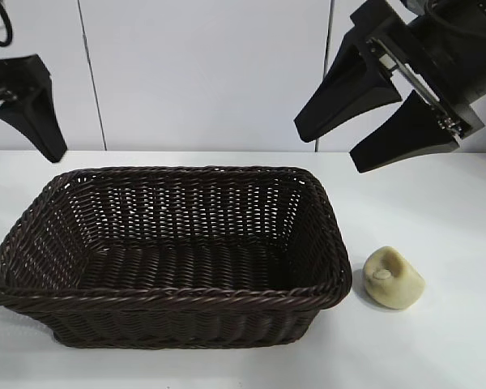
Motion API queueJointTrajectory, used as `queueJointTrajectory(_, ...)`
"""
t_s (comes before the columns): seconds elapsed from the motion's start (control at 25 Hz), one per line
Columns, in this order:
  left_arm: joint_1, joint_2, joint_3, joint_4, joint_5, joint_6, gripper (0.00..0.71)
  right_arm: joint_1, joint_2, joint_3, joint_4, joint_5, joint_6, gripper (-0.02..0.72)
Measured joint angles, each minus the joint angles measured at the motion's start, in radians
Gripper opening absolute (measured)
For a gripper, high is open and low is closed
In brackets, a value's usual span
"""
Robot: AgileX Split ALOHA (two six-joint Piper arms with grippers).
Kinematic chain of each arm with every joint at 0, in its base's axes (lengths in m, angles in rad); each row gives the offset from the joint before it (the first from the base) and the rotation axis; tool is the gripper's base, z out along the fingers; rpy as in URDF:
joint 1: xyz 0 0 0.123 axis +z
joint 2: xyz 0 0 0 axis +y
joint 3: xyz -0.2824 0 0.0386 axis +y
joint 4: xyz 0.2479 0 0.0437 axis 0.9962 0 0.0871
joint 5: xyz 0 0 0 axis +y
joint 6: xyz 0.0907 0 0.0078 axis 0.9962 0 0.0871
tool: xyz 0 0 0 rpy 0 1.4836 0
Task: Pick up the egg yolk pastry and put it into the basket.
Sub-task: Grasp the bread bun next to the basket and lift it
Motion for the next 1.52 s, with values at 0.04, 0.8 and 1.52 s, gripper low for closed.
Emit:
queueJointTrajectory(0.04,0.000,-0.008,0.000,0.025,0.003,-0.005,0.666,0.000,0.000,0.000,0.000,0.000,0.000,0.567)
queueJointTrajectory(0.8,0.178,-0.017,0.000,0.251,0.081,-0.164,0.665,0.000,0.000,0.000,0.000,0.001,0.000,0.567)
queueJointTrajectory(1.52,0.178,-0.595,0.224,0.221,0.320,-0.128,0.664,0.000,0.000,0.000,0.000,0.001,0.000,0.567)
